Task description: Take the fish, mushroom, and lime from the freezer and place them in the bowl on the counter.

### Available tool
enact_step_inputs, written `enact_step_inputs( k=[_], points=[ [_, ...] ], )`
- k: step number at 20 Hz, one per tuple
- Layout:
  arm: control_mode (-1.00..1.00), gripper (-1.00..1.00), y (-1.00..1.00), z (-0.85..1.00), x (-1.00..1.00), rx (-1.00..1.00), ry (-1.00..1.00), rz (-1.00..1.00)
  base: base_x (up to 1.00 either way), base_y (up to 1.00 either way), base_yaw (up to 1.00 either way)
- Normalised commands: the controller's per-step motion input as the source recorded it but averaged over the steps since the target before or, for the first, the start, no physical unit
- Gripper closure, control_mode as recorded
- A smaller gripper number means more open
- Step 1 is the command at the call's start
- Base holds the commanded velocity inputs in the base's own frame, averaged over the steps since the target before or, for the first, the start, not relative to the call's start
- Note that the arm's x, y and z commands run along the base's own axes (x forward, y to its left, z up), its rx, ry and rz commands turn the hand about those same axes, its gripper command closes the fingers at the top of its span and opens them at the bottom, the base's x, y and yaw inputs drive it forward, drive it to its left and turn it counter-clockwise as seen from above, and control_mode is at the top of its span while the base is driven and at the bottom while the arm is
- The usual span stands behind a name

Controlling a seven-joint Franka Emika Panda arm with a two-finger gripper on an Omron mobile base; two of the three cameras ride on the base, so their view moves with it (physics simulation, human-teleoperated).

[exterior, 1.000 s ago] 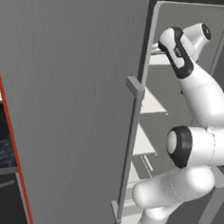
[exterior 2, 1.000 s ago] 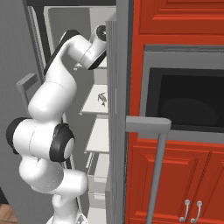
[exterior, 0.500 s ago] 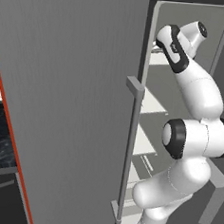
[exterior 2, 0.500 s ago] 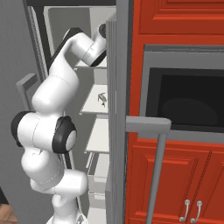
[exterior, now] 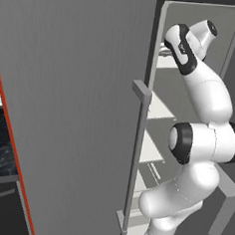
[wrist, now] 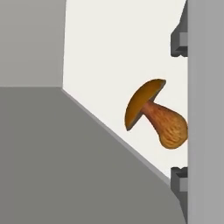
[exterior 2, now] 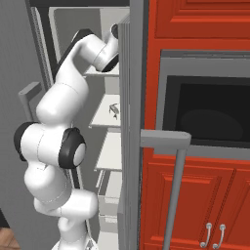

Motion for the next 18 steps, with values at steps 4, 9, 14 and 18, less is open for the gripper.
enact_step_inputs(
  k=[4, 9, 14, 18],
  points=[
    [-1.0, -1.0, 0.0, -0.07, 0.0, 0.0, 0.02, 0.0, 0.0, 0.0, 0.0],
    [-1.0, -1.0, 0.02, -0.11, 0.0, 0.0, 0.0, 0.0, 0.0, 0.0, 0.0],
    [-1.0, -1.0, 0.13, -0.17, 0.0, 0.0, 0.0, 0.0, 0.0, 0.0, 0.0],
    [-1.0, -1.0, 0.19, -0.1, 0.08, 0.0, 0.0, 0.0, 0.0, 0.0, 0.0]
  ],
)
